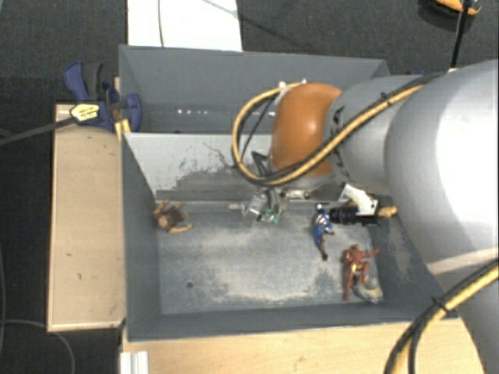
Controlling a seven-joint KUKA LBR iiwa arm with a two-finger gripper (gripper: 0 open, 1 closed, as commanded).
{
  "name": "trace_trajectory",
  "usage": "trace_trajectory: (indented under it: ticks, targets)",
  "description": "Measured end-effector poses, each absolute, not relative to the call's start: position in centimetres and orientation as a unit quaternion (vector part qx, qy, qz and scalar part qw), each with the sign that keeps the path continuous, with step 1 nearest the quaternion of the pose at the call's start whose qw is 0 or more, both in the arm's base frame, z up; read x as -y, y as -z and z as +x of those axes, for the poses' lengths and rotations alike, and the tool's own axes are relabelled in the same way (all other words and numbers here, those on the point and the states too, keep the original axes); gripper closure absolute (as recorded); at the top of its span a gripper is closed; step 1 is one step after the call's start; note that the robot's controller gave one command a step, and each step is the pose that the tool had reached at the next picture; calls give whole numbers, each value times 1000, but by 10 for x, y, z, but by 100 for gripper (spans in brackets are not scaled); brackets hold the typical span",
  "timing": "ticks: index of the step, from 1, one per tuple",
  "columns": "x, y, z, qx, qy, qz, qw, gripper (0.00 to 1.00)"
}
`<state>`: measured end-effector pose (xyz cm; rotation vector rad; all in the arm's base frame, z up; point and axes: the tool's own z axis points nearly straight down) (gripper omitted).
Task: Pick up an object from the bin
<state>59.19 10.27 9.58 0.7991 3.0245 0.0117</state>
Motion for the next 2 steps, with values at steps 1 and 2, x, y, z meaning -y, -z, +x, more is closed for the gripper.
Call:
trace_trajectory:
  ticks: [1,2]
  targets:
    - [-103,-106,591,-967,-3,255,6,100]
    - [-102,-119,592,-967,-4,255,7,100]
